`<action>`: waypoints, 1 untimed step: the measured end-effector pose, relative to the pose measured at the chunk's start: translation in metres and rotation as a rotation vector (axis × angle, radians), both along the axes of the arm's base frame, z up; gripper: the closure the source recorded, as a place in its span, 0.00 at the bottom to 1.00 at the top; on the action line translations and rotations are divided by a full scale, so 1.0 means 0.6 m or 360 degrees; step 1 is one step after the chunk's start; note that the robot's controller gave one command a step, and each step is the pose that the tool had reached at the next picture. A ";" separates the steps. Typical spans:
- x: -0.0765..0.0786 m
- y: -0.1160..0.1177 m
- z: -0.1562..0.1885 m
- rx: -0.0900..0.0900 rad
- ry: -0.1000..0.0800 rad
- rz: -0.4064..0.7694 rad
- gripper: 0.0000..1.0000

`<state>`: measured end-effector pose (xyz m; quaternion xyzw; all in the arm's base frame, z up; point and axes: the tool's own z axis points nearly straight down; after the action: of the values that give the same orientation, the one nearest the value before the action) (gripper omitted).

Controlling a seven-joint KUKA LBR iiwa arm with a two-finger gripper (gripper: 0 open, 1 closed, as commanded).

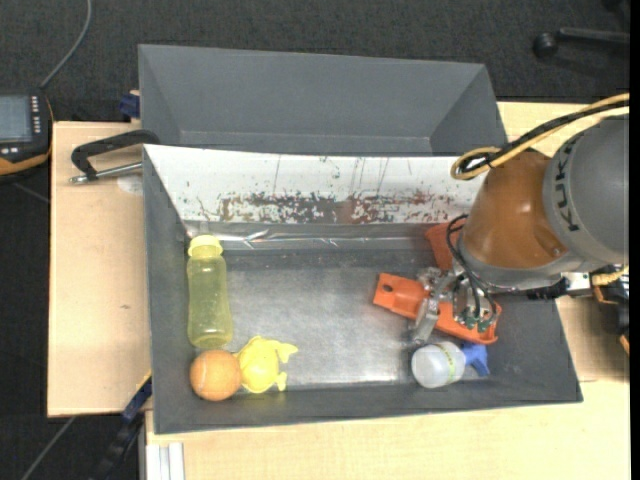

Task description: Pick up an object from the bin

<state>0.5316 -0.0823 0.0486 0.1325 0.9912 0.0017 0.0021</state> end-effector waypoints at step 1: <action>-0.001 0.000 0.005 0.0001 0.0003 -0.0002 1.00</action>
Offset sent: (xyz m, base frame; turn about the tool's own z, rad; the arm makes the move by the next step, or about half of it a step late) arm 0.0001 0.0002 0.0397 0.0000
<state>0.5309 -0.0821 0.0518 0.1332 0.9911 0.0020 0.0012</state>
